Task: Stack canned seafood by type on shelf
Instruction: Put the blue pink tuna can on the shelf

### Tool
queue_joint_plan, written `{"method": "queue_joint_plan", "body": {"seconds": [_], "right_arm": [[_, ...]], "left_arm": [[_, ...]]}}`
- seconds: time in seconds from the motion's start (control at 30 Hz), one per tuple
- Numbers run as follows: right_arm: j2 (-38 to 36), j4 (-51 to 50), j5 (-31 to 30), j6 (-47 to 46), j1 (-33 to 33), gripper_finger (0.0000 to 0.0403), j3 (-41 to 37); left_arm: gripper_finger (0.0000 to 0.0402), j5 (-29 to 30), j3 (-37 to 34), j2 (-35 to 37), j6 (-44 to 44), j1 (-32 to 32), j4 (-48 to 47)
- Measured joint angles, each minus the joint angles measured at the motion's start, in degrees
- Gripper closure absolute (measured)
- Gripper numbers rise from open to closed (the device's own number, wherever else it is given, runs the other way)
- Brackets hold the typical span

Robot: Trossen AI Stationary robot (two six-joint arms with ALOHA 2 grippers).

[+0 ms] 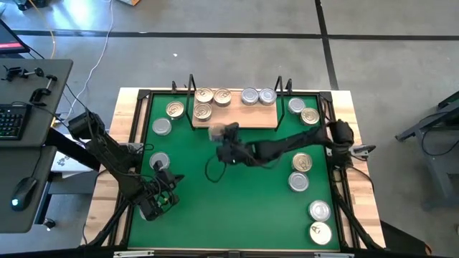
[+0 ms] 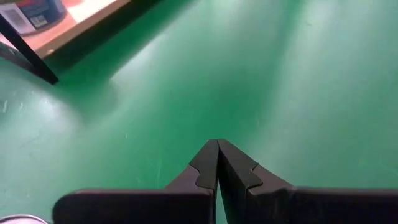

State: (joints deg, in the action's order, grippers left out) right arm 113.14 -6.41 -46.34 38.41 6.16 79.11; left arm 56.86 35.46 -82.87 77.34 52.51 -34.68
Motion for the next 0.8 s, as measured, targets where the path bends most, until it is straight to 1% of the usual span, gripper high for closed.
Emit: {"method": "queue_joint_plan", "body": {"seconds": [0.2, 0.33, 0.43, 0.5, 0.67, 0.8], "right_arm": [[2.4, 1.2, 1.8, 0.2, -7.3, 0.0219, 0.0], [3.1, 1.4, 3.0, 0.2, -10.2, 0.0219, 0.0], [3.3, 0.5, 6.6, -0.7, -11.7, 0.0219, 0.0], [3.5, 0.7, 8.5, -2.4, -12.6, 0.0208, 0.0], [3.9, 0.0, 9.7, -3.9, -13.1, 0.0166, 0.0], [3.9, 1.6, 13.7, -4.3, -13.1, 0.0152, 0.0]], "left_arm": [[0.0402, 0.7, 0.0, 0.0, 0.0, 0.0, 0.1], [0.0401, 0.8, 0.0, 0.0, -0.1, 0.0, 0.1], [0.0401, 0.8, 0.0, 0.0, 0.0, 0.0, 0.1], [0.0401, 0.8, 0.0, 0.0, 0.0, 0.0, 0.1], [0.0402, 0.8, 0.0, 0.0, 0.0, 0.0, 0.2], [0.0402, 0.8, 0.0, 0.0, 0.0, 0.0, 0.2]]}}
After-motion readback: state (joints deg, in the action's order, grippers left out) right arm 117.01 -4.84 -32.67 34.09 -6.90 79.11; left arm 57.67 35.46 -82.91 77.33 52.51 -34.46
